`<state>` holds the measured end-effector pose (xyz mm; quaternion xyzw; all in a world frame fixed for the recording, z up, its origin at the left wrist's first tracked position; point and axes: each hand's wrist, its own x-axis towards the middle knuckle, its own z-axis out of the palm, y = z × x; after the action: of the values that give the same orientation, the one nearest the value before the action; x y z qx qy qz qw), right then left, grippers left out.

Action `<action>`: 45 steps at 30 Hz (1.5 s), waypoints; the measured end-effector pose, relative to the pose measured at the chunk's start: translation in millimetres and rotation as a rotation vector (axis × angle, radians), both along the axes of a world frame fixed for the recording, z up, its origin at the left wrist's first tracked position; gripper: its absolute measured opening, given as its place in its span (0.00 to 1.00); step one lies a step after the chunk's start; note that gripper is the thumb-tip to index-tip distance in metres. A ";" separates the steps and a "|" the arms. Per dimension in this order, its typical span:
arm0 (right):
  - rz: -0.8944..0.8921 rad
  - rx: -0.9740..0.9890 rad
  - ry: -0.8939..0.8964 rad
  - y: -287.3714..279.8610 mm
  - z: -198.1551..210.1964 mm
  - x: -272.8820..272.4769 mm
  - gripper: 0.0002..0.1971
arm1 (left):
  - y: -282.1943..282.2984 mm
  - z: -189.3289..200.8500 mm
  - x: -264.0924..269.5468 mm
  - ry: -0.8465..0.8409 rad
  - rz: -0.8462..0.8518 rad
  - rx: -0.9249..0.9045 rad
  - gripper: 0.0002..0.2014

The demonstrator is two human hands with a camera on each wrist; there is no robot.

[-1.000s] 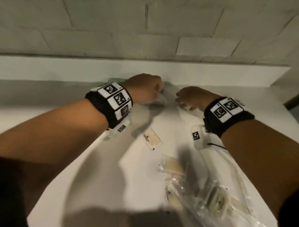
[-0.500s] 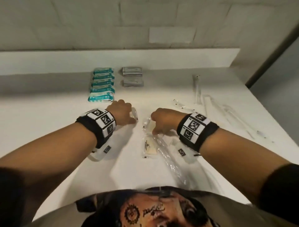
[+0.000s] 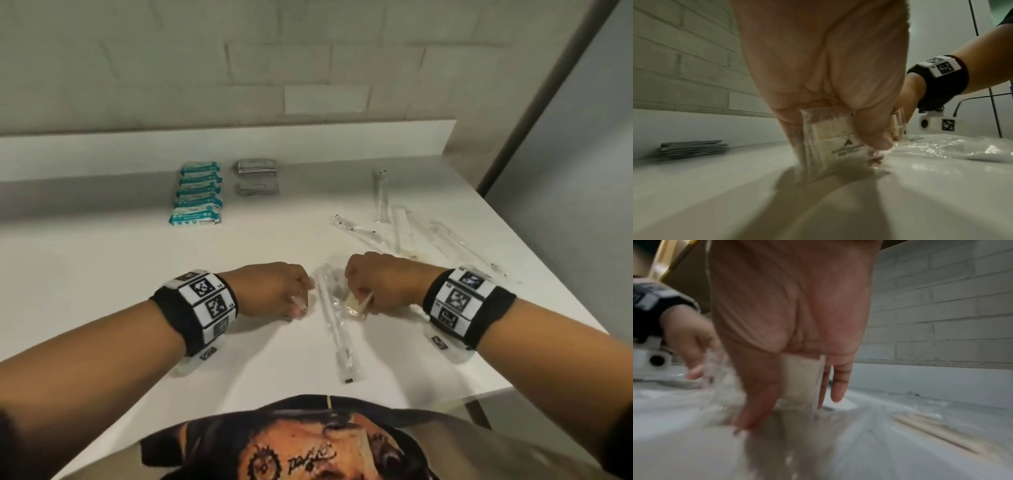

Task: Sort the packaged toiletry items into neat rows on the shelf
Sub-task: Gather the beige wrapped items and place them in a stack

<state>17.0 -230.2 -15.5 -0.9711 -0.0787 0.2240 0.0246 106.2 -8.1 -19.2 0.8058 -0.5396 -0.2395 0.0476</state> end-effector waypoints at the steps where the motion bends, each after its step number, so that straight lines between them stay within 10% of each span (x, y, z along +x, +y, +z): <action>1: 0.010 0.000 -0.042 -1.4 -1.9 -2.7 0.15 | -2.1 -0.1 0.0 -0.038 -0.012 0.022 0.14; 8: -0.007 -0.051 -0.142 -14.7 -6.9 -5.2 0.21 | 2.6 -11.8 4.7 -0.211 0.136 0.247 0.32; 15: -0.654 0.161 -0.213 -100.1 29.0 -4.9 0.29 | -12.3 -10.7 -5.7 -0.146 0.377 0.324 0.32; 20: -0.391 0.024 -0.023 -117.6 5.7 -6.5 0.13 | -17.4 -3.6 -9.4 -0.033 0.523 0.305 0.27; 26: -0.388 0.068 -0.086 -115.7 -11.5 -0.7 0.18 | -13.4 -3.3 -15.6 0.143 0.702 0.021 0.12; 31: -0.652 0.304 -0.026 -111.3 -14.0 0.8 0.41 | -8.8 -4.5 -20.7 0.340 0.886 -0.352 0.08; 38: -0.733 0.027 -0.073 -112.7 11.9 -1.8 0.32 | -20.8 -1.1 -25.5 0.798 1.042 -0.733 0.09; 45: -0.596 1.125 -0.330 -31.1 92.1 -5.0 0.10 | -44.9 29.2 -22.7 1.211 0.923 -1.074 0.20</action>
<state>12.0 -261.3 76.6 -0.8119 0.0857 -0.0198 0.5771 83.6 -52.9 10.0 0.5482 -0.0875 -0.2945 0.7779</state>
